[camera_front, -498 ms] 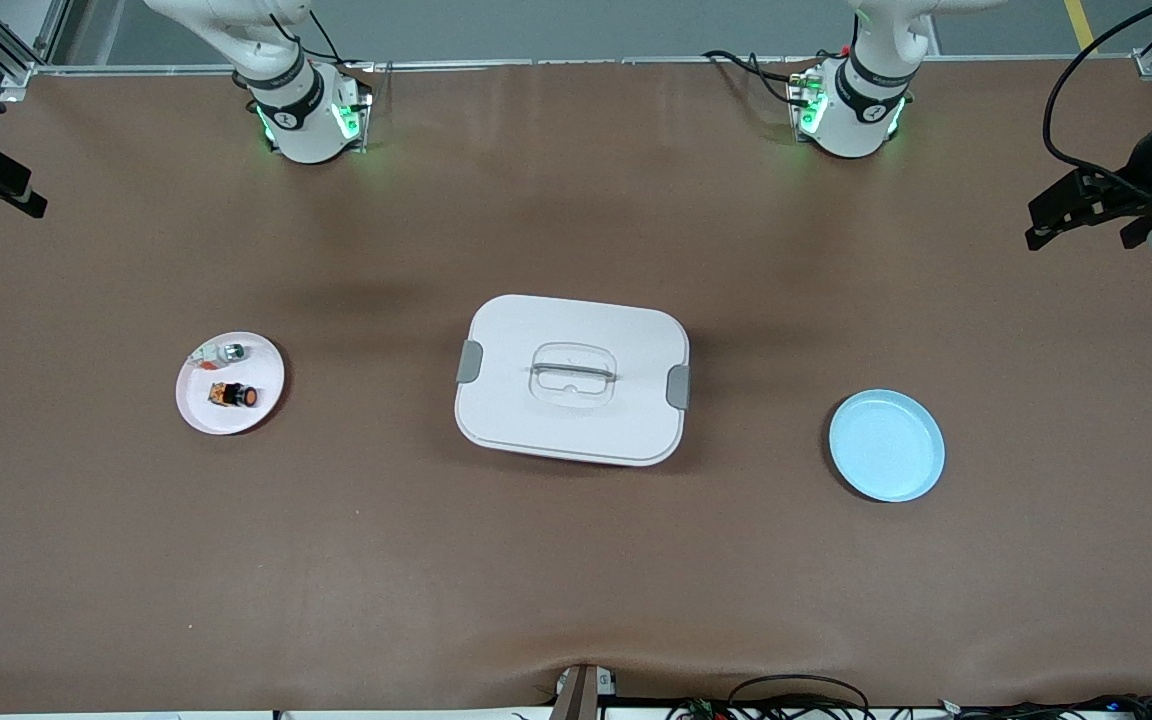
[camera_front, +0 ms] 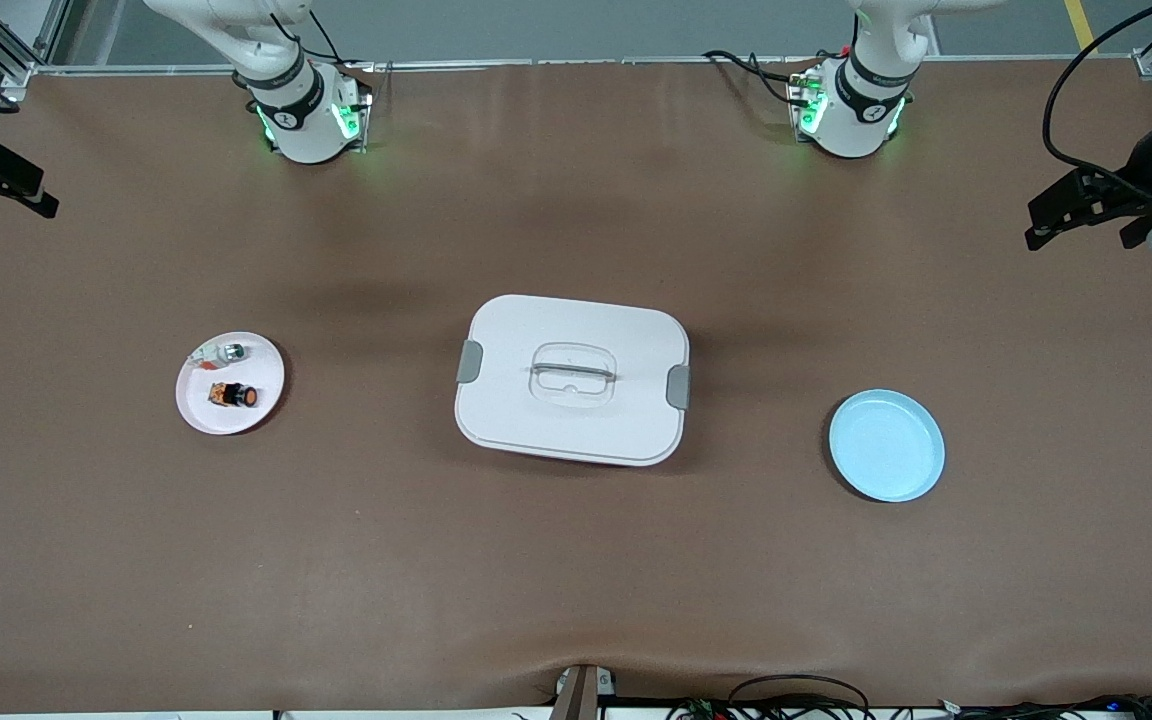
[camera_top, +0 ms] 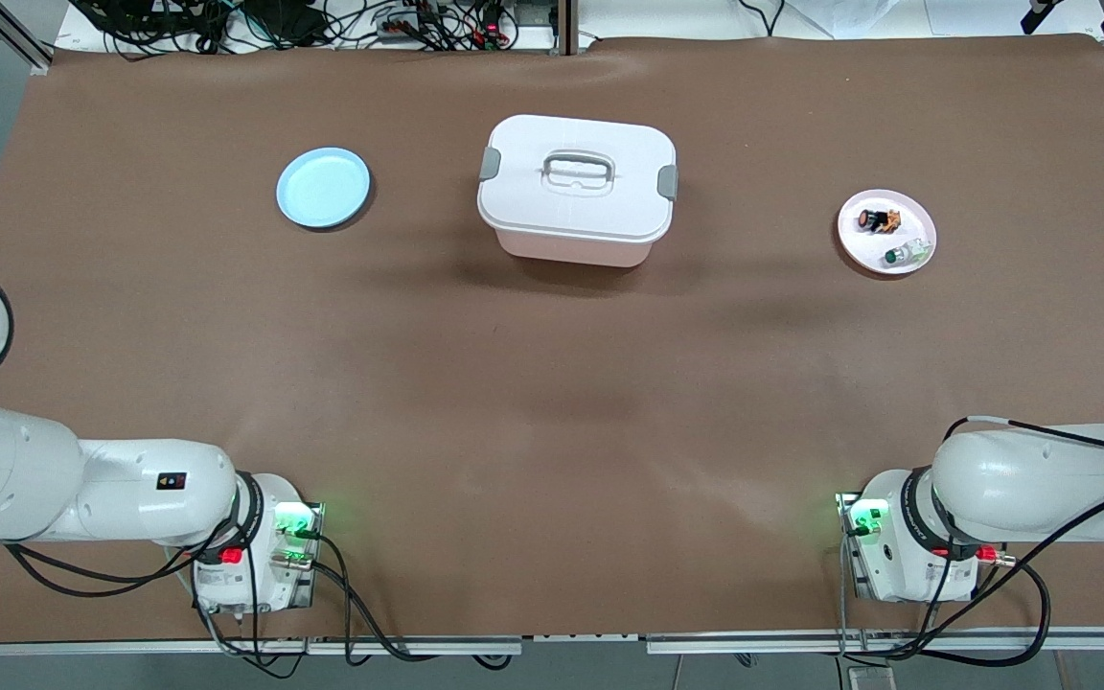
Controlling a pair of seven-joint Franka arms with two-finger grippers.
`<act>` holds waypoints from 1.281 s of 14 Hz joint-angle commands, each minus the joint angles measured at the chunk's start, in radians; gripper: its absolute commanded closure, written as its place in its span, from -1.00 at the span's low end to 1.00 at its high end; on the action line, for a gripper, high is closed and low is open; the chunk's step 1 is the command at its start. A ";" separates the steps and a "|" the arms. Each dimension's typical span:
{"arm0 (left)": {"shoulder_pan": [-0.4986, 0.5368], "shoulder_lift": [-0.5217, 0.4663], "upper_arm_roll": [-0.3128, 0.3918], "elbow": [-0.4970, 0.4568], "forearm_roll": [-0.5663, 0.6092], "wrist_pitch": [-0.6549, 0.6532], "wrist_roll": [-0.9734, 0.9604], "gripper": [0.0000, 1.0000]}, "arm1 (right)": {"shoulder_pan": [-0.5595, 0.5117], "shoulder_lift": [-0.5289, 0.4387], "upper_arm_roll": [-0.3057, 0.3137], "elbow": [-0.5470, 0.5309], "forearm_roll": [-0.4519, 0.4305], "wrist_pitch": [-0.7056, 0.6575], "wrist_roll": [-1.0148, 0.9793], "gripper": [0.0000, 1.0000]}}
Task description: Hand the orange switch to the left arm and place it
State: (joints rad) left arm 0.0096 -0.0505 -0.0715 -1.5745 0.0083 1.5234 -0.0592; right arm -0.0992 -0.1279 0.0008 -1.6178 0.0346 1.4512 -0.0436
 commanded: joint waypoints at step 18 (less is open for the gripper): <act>0.004 -0.005 -0.002 0.027 -0.014 -0.025 0.022 -1.00 | 0.013 0.004 -0.005 0.004 0.008 0.055 0.010 -1.00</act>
State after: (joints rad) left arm 0.0099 -0.0505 -0.0714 -1.5568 0.0083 1.5159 -0.0592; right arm -0.0953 -0.1272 -0.0018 -1.6178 0.0346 1.4957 -0.0437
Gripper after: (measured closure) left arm 0.000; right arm 0.000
